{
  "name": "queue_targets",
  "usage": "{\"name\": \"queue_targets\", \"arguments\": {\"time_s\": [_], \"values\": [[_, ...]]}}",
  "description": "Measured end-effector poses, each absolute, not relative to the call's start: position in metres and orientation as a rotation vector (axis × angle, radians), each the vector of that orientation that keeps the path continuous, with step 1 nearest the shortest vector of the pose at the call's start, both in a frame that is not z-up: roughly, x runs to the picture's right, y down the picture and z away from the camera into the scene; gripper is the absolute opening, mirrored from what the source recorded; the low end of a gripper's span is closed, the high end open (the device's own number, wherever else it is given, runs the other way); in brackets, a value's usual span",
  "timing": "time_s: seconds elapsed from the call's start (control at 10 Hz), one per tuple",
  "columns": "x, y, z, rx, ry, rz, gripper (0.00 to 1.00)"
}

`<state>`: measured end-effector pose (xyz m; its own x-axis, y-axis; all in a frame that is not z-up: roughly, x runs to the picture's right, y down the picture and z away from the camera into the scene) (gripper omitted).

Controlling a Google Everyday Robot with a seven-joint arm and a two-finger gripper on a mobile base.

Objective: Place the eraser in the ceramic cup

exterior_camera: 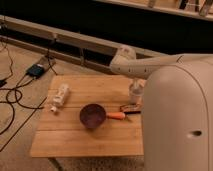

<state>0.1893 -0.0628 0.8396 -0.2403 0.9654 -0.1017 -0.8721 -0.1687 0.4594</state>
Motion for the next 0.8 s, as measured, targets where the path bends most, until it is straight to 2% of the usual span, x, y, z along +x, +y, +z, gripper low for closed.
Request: {"name": "queue_targets", "arguments": {"time_s": [0.8], "values": [[0.1836, -0.0583, 0.8393, 0.254, 0.513, 1.722, 0.8]]}}
